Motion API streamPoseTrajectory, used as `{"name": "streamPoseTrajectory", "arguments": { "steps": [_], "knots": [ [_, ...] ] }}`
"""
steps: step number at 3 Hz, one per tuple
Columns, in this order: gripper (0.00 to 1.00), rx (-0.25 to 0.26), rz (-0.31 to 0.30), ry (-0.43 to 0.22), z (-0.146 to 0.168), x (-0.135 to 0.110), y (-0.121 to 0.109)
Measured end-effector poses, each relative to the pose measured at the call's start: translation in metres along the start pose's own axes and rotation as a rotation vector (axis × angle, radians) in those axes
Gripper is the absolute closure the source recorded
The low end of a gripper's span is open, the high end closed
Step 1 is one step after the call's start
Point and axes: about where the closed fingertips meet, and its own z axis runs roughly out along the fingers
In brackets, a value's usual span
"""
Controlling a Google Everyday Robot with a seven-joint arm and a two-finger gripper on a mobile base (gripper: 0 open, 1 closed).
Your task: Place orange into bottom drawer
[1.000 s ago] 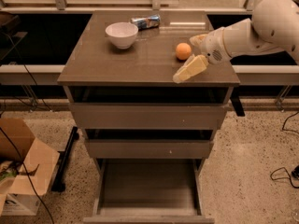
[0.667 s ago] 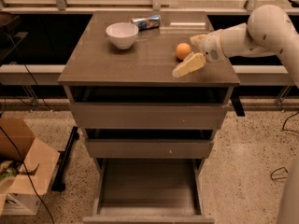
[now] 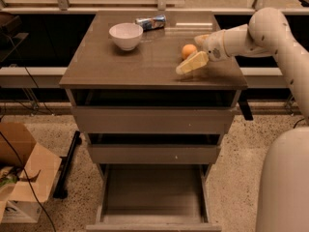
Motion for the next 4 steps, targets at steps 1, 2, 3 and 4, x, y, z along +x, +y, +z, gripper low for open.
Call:
{"name": "streamPoseTrajectory", "arguments": {
  "steps": [1,2,3,4],
  "knots": [
    [0.16,-0.003,0.023,-0.001,0.007,0.005,-0.011],
    [0.39,-0.008,0.040,0.001,0.007,0.010,-0.013],
    [0.70,-0.053,0.039,-0.022,0.000,-0.001,0.004],
    [0.94,-0.125,0.022,-0.019,-0.009,-0.021,0.035]
  ]
}}
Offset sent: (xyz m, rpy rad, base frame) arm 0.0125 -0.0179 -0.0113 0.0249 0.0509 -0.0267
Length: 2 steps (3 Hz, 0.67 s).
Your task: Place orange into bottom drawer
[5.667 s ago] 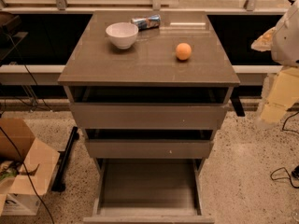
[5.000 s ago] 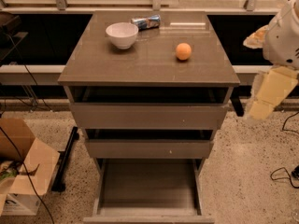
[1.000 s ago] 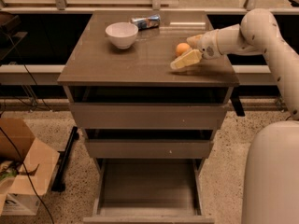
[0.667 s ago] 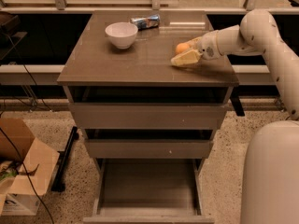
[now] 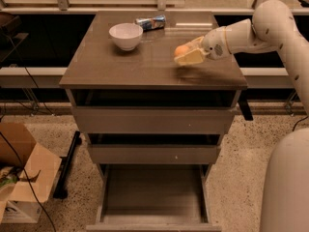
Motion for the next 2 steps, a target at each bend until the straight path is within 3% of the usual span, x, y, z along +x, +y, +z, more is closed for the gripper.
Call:
{"name": "streamPoseTrajectory", "arguments": {
  "steps": [1,2],
  "knots": [
    [1.00,-0.050,-0.021,0.005,-0.017,-0.022,0.046],
    [1.00,-0.116,-0.018,0.031,-0.031,-0.031,0.108]
  ]
}}
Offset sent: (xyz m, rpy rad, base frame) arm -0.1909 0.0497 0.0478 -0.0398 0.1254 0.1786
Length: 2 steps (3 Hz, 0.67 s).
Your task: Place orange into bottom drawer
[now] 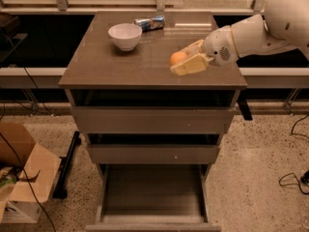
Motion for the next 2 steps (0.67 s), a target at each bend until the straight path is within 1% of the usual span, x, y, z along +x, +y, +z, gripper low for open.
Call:
{"name": "streamPoseTrajectory", "arguments": {
  "steps": [1,2],
  "knots": [
    [1.00,-0.031,0.011,0.023,-0.005,0.000,0.061],
    [1.00,-0.036,0.070,0.091,0.001,0.032,0.129]
  ]
}}
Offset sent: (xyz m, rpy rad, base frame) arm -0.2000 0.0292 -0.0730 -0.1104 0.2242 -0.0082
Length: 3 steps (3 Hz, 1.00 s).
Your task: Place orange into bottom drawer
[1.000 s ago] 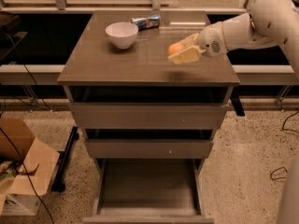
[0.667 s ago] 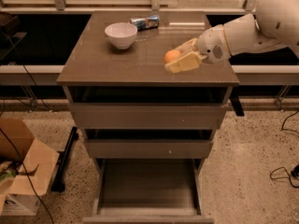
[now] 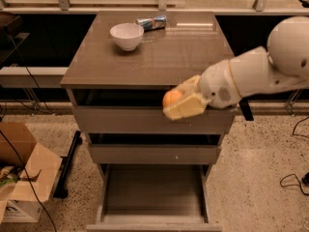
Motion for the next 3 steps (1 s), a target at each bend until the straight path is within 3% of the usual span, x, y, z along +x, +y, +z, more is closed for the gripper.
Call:
{"name": "streamPoseTrajectory", "arguments": {
  "steps": [1,2,3],
  "knots": [
    [1.00,0.008,0.061,0.072,0.028,0.048,0.027],
    [1.00,0.008,0.142,0.094,0.067,0.108,0.033],
    [1.00,0.023,0.251,0.057,0.099,0.168,0.026]
  ]
}}
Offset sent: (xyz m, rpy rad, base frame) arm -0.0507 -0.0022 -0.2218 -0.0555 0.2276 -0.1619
